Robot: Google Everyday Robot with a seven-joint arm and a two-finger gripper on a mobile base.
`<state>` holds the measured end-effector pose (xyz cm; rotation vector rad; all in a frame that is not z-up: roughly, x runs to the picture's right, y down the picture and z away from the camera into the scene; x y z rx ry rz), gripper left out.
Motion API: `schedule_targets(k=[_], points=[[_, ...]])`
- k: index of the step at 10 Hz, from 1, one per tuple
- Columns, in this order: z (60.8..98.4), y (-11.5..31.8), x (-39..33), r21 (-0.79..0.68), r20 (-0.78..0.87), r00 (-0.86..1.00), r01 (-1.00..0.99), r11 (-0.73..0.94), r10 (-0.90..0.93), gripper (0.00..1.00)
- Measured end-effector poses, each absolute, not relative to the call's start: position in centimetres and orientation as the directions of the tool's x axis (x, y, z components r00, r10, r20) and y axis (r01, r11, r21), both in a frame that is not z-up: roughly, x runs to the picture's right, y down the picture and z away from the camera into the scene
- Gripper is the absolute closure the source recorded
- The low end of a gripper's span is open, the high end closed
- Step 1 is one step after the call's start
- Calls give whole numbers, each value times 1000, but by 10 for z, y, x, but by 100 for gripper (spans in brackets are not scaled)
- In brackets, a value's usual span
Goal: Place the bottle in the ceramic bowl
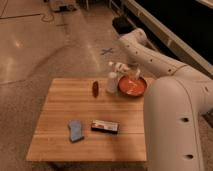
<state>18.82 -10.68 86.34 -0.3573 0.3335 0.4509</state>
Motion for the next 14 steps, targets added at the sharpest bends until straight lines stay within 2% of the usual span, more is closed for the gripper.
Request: schedule_targets(k=[2, 3, 5, 6, 7, 8, 9, 14], points=[[865, -107, 196, -232, -402, 831, -498, 835, 384, 91], [869, -97, 197, -265, -395, 845, -481, 836, 361, 80], [878, -81, 205, -276, -396, 849, -473, 837, 349, 64], [886, -74, 207, -272, -399, 844, -482, 833, 358, 49], [886, -69, 206, -280, -393, 849, -477, 833, 354, 40], [884, -67, 209, -280, -390, 850, -477, 833, 355, 34], [886, -67, 207, -281, -387, 852, -473, 835, 353, 31], [892, -63, 181, -284, -371, 863, -457, 843, 343, 31]])
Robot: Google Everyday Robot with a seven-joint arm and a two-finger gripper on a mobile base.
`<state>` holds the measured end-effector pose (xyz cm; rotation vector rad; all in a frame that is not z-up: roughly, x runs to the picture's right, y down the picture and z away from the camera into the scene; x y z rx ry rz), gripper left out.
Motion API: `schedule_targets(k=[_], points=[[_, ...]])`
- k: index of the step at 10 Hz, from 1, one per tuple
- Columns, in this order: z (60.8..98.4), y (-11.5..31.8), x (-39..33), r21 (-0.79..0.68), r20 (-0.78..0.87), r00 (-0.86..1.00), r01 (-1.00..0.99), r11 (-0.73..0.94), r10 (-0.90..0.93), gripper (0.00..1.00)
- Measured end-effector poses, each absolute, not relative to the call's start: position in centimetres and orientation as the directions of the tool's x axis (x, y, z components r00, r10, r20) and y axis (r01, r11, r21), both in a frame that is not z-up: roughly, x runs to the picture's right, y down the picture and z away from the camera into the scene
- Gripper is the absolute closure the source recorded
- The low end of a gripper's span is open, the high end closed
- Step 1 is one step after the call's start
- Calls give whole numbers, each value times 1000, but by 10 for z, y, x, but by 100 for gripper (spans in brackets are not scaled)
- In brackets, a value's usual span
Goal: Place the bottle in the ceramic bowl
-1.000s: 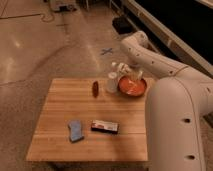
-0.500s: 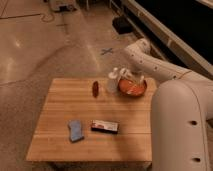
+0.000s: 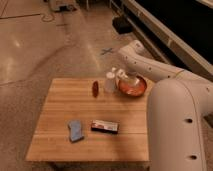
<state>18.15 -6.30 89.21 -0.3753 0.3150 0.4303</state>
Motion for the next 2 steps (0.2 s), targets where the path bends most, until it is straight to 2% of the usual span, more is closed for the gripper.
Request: schedule_targets(k=[2], points=[[893, -64, 172, -281, -365, 864, -457, 844, 346, 31]])
